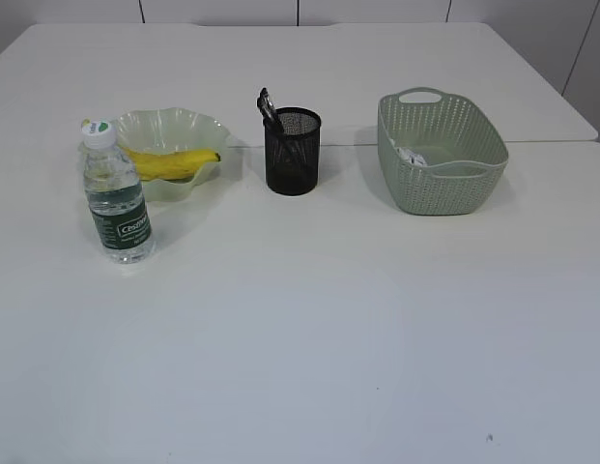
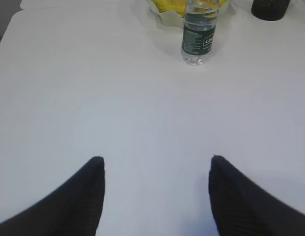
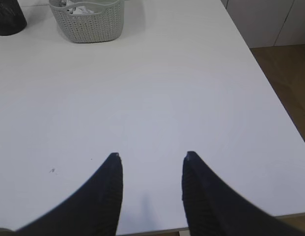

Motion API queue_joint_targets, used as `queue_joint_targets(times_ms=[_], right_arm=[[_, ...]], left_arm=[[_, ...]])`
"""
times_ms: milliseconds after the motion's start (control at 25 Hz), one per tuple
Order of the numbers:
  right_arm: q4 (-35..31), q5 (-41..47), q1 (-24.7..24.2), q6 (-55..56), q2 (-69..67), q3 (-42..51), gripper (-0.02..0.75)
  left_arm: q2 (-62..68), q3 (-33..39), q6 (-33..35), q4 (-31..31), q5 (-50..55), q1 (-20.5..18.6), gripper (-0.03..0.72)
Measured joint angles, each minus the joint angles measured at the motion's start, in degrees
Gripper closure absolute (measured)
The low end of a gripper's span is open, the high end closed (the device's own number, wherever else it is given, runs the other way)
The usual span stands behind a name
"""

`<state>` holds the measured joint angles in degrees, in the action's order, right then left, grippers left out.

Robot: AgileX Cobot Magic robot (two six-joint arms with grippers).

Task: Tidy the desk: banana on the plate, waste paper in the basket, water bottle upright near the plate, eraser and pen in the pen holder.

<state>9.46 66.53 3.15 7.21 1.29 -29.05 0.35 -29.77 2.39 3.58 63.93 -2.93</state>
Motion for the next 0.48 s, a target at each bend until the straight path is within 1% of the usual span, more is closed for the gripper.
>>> queue_joint_targets(times_ms=[480], right_arm=[[0.0,0.0,0.0,0.0,0.0,0.0,0.436]], left_arm=[[0.0,0.0,0.1,0.0,0.0,0.0,0.221]])
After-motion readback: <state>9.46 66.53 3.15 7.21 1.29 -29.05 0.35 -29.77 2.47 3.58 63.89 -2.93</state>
